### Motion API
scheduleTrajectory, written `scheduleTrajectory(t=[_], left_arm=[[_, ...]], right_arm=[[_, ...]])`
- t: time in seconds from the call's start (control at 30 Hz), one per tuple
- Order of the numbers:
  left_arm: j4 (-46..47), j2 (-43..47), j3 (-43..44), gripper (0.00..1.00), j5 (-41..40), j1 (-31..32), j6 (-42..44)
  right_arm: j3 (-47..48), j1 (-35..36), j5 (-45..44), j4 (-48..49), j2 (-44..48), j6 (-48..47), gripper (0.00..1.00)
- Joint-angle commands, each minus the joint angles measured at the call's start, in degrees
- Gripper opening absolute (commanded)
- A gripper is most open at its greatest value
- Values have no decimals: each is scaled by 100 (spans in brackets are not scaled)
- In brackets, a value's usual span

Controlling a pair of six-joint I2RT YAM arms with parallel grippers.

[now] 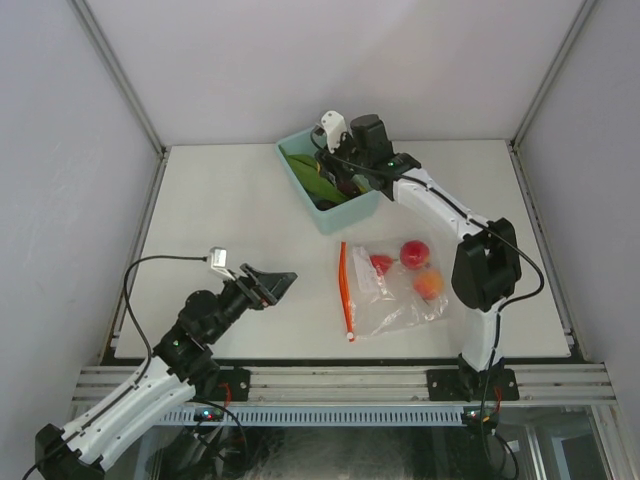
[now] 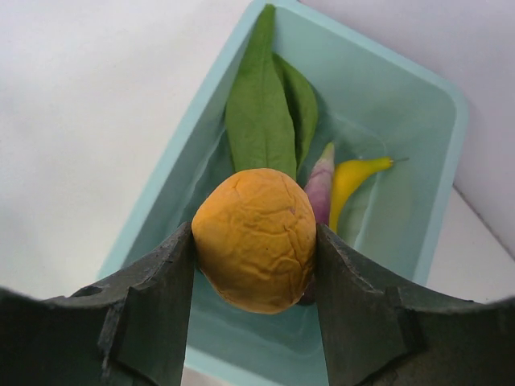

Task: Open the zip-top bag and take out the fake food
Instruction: Place the fake fruit in the bin.

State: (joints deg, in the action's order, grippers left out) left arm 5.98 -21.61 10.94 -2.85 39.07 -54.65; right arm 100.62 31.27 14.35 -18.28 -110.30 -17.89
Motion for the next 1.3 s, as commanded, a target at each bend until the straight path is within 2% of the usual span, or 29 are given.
scheduleTrajectory(t=[0.0,0.23,0.4,0.5,0.63,0.83,1.1,1.27], left_arm=[[97,198,-156,100,-122,-40,-146],[-33,387,-193,100,-136,-48,-168],[-217,509,-189,100,-131,-49,-182],[-292,603,-197,100,-181,-49,-206],[-353,697,-221,100,-260,-49,-272],[-239,721,-284,100,-380,-49,-566],[612,530,-619,100,-255,-55,-770],[762,196,-617,100,-180,-57,-820]], right_arm=[[335,37,-379,461,-136,-53,4],[492,23,-388,399,-434,-224,5],[659,11,-390,317,-653,-256,11],[667,22,-412,338,-766,-291,25],[669,25,-490,314,-853,-364,60],[757,-23,-453,178,-879,-426,84],[804,-125,-288,-68,-585,-349,100],[1045,-158,22,-788,-199,-546,100]])
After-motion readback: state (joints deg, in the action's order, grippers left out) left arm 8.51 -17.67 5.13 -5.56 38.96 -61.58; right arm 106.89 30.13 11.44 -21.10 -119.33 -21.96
